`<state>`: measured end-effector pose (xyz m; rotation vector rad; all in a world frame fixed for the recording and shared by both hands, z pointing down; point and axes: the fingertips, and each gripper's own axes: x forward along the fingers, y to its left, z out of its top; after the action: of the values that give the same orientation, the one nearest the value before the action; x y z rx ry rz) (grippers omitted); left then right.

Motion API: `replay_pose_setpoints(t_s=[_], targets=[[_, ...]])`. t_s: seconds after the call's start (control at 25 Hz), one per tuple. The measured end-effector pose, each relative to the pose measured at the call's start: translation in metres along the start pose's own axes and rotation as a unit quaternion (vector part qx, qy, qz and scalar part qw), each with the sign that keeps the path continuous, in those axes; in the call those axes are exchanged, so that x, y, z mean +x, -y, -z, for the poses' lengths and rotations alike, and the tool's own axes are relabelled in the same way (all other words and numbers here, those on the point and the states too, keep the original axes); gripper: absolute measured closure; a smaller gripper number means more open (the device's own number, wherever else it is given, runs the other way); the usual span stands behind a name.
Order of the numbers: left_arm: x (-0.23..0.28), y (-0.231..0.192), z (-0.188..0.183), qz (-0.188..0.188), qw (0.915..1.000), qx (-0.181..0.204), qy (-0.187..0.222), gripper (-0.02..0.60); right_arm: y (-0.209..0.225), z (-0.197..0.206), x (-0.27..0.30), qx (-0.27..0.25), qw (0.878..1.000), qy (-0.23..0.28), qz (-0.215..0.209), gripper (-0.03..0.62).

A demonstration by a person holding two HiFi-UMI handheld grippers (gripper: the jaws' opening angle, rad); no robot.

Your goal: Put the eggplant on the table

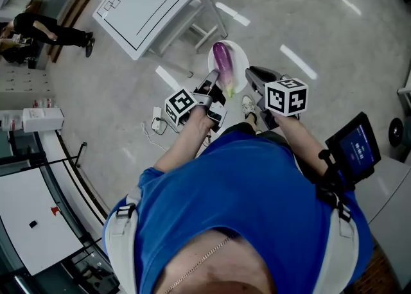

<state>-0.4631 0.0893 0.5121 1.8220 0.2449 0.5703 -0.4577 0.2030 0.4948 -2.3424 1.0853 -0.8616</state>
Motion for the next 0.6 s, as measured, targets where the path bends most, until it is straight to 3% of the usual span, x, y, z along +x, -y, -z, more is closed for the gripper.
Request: replay_pose_setpoints(t_s=[0.16,0.6], targets=[[0.049,0.005,-0.03,0.006,1.0,0.0,-0.006,0.554,0.028,-0.038,0.03,-0.003,1.0,0.002,0.009,0.551],[0.065,0.025,-0.037,0.016,0.9995,0.013,-0.026,0.554,0.032,-0.058,0.027,0.001,0.999,0.018,0.034,0.551]])
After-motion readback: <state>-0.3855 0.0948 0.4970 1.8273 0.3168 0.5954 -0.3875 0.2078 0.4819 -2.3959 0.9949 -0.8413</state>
